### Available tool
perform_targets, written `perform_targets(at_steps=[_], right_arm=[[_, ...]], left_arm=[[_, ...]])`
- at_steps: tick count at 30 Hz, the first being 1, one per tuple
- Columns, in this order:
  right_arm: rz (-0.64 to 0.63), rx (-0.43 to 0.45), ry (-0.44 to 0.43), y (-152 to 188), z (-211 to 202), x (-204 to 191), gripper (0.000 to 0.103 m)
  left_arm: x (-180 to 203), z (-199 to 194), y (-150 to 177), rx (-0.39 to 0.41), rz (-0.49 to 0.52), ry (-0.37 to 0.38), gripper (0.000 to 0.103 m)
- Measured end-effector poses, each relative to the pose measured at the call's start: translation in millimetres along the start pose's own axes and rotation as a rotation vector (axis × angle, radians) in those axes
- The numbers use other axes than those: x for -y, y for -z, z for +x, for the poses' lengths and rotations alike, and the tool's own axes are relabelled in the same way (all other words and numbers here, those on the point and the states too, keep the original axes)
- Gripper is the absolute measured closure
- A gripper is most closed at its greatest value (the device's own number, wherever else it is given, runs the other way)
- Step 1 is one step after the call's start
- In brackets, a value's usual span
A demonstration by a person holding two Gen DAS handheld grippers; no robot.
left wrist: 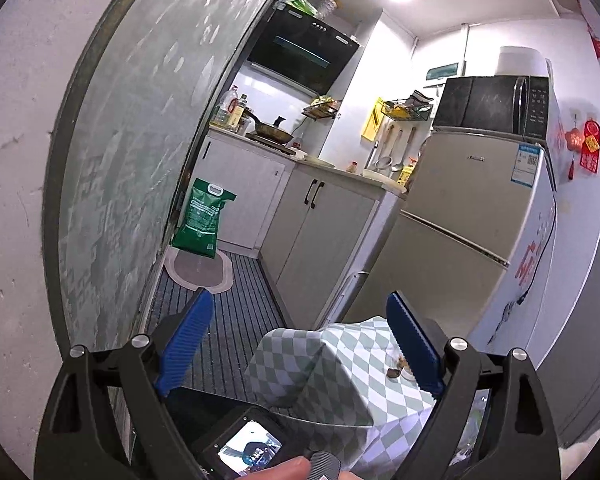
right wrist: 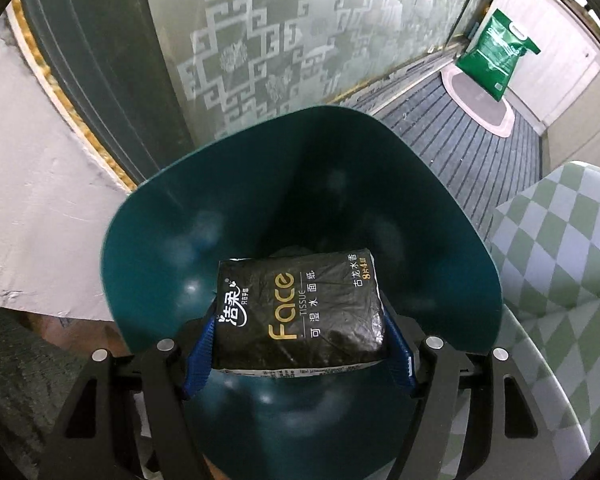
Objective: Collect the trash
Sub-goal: 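Lower the black tissue pack into the teal bin and open the right gripper, then move both grippers back over the table toward the brown nut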
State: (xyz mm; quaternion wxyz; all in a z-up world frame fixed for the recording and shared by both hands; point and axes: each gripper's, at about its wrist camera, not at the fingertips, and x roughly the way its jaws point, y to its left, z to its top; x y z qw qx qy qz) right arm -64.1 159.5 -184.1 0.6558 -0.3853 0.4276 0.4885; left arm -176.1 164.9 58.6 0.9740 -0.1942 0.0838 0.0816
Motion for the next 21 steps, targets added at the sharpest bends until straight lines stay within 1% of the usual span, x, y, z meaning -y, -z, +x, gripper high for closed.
perform_targets(at_steps=[3,5,9,15,18,21], right_arm=[[0.010,0.001,0.008,-1,0,1,0.018],[0.015,0.013,0.005,-2,-4,4,0.017],[0.044,0.071,-0.003,-9,-25,12,0.017],[0.122,0.221,-0.027,-19,-84,36,0.017],[0.165,0.296,-0.035,-20,-115,53,0.017],[0.209,0.390,-0.033,-15,-152,75,0.017]], left_arm=[[1,-1,0,0.000,0.011,0.003,0.011],[0,0,1,-0.002,0.009,0.007,0.011],[-1,2,1,-0.005,-0.010,0.021,0.010],[5,5,2,0.005,-0.008,0.034,0.009],[10,3,0,0.031,-0.007,0.064,0.008],[17,2,-1,0.061,-0.006,0.095,0.006]])
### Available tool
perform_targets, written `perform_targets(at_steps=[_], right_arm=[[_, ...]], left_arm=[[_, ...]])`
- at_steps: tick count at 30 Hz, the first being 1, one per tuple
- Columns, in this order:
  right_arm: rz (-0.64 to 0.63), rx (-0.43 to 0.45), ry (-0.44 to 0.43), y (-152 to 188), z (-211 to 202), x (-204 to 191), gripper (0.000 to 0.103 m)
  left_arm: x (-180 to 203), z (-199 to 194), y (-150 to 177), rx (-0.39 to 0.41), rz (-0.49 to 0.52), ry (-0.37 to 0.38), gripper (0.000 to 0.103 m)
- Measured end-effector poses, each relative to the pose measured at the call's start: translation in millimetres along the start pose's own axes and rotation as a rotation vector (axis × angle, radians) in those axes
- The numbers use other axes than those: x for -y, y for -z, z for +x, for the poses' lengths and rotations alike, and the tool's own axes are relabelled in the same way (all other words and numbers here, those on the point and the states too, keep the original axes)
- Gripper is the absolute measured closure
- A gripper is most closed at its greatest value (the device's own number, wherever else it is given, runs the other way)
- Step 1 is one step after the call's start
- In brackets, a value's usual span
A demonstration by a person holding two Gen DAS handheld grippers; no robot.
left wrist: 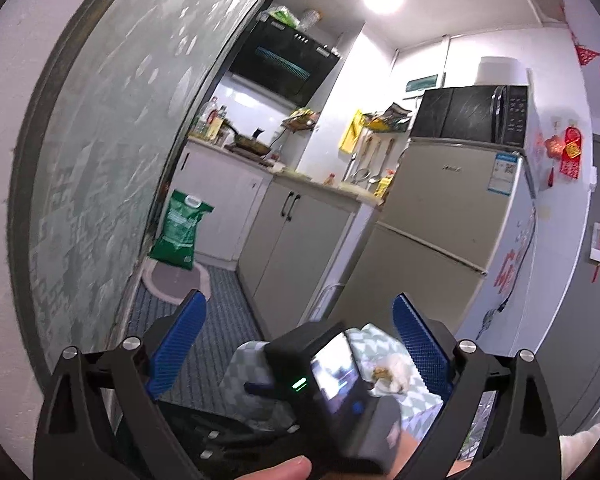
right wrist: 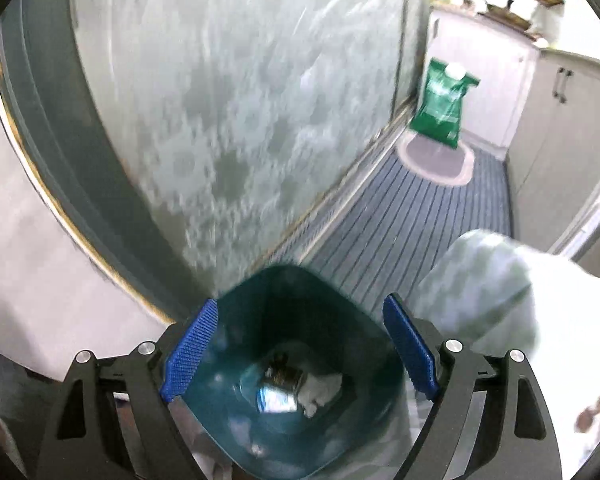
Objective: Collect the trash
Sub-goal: 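Move both grippers back over the table toward the brown nut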
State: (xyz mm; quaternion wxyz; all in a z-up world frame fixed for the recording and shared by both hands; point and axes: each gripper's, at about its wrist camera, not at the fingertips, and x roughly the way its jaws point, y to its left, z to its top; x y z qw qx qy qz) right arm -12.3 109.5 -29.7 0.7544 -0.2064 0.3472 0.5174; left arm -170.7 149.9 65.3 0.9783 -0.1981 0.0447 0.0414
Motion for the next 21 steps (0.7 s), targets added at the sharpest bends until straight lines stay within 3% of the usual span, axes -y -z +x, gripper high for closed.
perform_targets(at_steps=[9,17,21], right_arm=[[0.090,0.182,0.102,-8,-85,67,0.017],[0.214,0.258,0.236,17,-145,147,0.017],[0.281,0.270,0.272,38,-168,183,0.017]], left_arm=[[24,25,4,-0.024,0.015,0.037,0.006],[61,73,31,-0.151,0.083,0.078,0.006],[84,102,49,-0.229,0.151,0.081,0.018]])
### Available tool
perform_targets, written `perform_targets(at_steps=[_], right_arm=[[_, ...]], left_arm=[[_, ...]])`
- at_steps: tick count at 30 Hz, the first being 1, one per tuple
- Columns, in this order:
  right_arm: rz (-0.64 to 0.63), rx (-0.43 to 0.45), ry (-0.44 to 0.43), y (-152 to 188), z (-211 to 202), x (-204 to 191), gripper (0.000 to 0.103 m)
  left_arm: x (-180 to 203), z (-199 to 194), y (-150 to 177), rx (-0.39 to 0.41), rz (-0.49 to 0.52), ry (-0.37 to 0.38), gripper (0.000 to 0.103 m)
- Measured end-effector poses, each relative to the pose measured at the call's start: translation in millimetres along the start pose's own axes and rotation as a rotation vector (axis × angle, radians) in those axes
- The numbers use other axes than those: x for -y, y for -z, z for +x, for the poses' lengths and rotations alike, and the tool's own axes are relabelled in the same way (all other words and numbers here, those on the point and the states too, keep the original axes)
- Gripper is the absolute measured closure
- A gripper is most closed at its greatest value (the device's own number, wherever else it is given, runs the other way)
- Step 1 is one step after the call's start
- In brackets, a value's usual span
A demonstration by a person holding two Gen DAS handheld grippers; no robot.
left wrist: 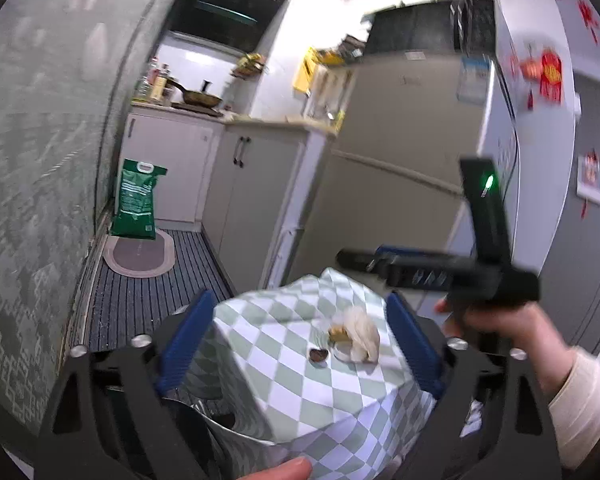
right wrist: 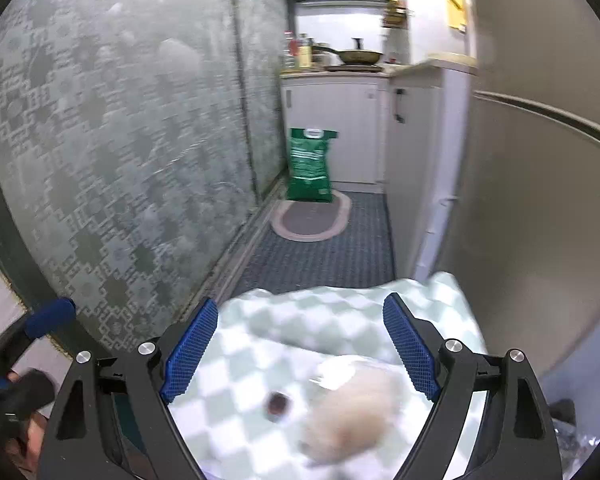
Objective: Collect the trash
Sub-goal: 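Move both grippers back over the table toward the brown nut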
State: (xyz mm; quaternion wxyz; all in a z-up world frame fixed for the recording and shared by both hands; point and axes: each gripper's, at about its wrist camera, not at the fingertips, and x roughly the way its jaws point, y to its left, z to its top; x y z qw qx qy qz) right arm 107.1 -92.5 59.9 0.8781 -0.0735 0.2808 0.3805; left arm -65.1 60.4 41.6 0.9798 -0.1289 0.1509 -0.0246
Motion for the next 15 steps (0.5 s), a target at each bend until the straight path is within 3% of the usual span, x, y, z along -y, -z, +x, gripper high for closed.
perform_targets(at_steps=[5,12,15], right_arm=[[0.049,0.006,0.022,9,-14,29,0.017],[0.055,0.017,0.042,19,-35,52,0.017],[0.064,0.015,0.050,24,-41,64,0.017]], left_arm=[[21,40,14,-0.099,0.049,-0.006,0.030],[35,103,39,-0.276,0.085,-0.044,0.055],[35,121,48,-0.323,0.091,-0.065,0.059]])
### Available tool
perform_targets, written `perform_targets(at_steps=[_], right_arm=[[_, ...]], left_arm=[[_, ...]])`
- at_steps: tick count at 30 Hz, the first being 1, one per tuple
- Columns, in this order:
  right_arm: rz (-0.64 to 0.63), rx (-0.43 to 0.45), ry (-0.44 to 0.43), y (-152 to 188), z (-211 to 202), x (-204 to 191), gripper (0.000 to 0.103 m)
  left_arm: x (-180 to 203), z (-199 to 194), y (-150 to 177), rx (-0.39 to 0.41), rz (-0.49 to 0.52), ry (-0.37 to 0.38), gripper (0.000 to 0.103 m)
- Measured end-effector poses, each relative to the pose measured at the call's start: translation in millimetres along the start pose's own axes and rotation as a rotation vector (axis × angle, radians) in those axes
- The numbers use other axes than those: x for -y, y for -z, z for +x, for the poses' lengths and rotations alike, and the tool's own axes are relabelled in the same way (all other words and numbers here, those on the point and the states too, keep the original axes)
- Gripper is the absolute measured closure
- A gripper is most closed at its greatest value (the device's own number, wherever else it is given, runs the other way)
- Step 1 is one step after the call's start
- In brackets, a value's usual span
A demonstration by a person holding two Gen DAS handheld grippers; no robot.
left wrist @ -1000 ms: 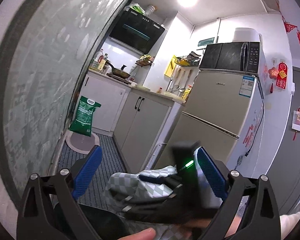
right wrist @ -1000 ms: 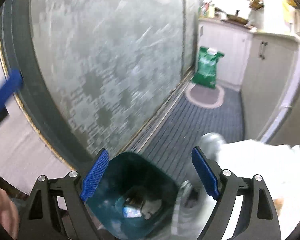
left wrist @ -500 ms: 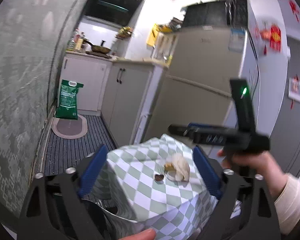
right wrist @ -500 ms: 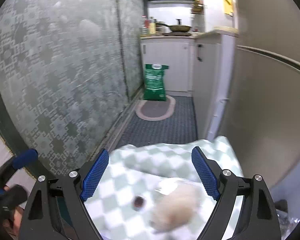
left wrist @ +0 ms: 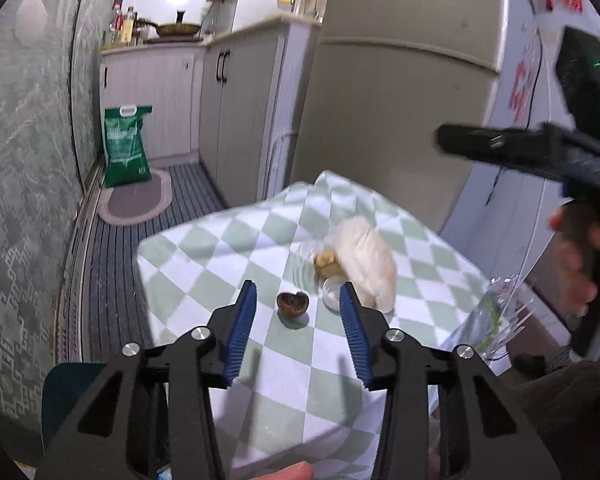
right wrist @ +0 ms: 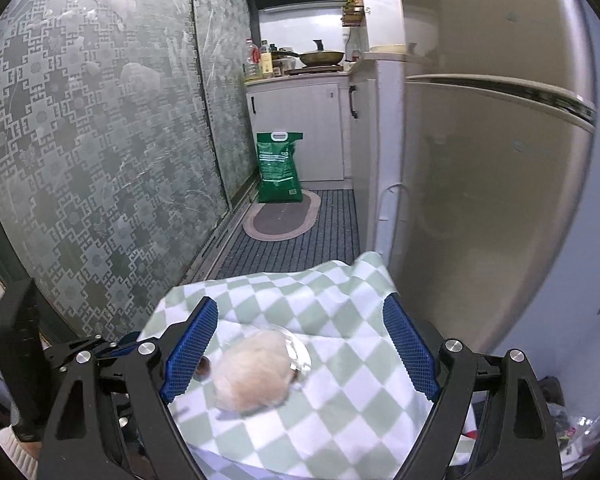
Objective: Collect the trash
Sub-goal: 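Move both grippers back over the table toward the brown nut, then grasp the brown walnut shell with the left gripper while the right grasps the white crumpled tissue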
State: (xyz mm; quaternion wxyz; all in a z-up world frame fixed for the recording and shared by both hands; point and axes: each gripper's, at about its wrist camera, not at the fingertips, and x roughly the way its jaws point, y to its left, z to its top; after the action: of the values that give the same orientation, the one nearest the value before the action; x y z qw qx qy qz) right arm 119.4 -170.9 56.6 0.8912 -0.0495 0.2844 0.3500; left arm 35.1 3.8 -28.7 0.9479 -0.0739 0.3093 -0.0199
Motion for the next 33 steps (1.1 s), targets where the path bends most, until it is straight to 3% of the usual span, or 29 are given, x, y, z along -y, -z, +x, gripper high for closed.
perform_targets(at_steps=[5,11,18,33], right_arm=[[0.019,-0.009,0.002,7,-6,17,0.017],[0.025,-0.019,-0.010,11,-7,20,0.021],[0.006,-0.073,-0.043,22,7,12,0.041],[-0.068,-0.213,-0.050,40,59,-27,0.052]], left_arm=[[2,24,4,-0.044,0.008,-0.040,0.061],[2,40,6,-0.076,0.010,-0.068,0.080],[3,41,4,-0.079,-0.007,-0.058,0.081],[-15,8,0,-0.001,-0.057,-0.015,0.081]])
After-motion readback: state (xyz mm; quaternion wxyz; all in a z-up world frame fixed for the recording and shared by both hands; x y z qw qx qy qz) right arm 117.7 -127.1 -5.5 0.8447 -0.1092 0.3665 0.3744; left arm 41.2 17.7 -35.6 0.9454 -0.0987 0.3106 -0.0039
